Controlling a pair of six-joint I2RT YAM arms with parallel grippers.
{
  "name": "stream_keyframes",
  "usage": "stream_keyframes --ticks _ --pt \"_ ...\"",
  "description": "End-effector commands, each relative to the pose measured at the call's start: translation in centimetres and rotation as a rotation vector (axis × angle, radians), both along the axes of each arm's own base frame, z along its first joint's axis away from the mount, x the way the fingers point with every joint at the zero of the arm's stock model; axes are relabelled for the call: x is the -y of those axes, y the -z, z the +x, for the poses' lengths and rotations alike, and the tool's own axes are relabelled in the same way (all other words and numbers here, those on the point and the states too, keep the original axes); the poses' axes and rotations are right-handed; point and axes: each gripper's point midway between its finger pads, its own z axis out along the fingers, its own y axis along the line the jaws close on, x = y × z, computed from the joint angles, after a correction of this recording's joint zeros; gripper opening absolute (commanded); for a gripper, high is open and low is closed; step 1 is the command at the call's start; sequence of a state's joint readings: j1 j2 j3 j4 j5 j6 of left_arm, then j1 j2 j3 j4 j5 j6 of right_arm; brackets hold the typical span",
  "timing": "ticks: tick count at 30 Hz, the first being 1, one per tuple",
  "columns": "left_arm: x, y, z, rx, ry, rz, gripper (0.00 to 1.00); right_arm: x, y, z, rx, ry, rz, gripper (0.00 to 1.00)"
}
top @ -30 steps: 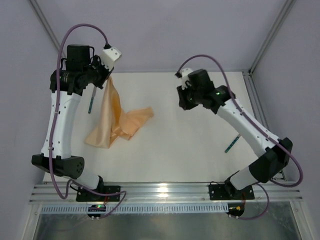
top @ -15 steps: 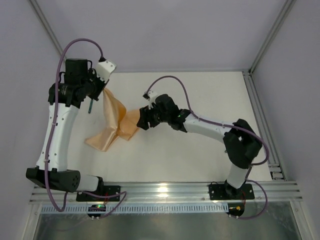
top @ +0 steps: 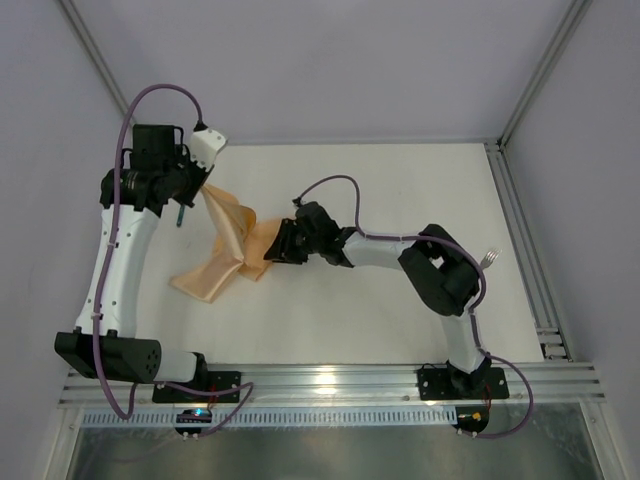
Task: Fold the napkin into a case and place the utensils inside
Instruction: Pick up the crumpled napkin from the center of the board.
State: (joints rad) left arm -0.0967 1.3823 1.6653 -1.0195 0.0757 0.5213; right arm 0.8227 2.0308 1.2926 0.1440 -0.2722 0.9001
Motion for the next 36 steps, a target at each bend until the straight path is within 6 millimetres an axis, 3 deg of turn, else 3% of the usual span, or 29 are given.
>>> stream_keyframes --ticks 1,11,17,22,33,36 --pt "0.4 -1.7 0.1 0.067 0.002 -0.037 0.0 -2.0 -1.8 0.7 -0.032 0.049 0.086 0.38" --pt "0.6 -2.1 0.0 0.078 0.005 -0.049 0.0 -2.9 1.1 1.3 -0.093 0.087 0.039 0.38" --pt "1.0 -2.0 -0.2 0.069 0.023 -0.061 0.0 -3.2 1.1 1.9 -0.084 0.104 0.047 0.38" --pt "1.0 -2.3 -0.3 0.075 0.024 -0.067 0.0 -3.5 2.9 2.4 -0.11 0.117 0.026 0.38" --pt "1.1 -2.5 -0.6 0.073 0.025 -0.073 0.0 -2.9 2.9 4.0 -0.1 0.138 0.019 0.08" --pt "0.7 -2.3 -0.7 0.071 0.016 -0.055 0.0 -2.4 0.6 4.4 -0.049 0.121 0.028 0.04"
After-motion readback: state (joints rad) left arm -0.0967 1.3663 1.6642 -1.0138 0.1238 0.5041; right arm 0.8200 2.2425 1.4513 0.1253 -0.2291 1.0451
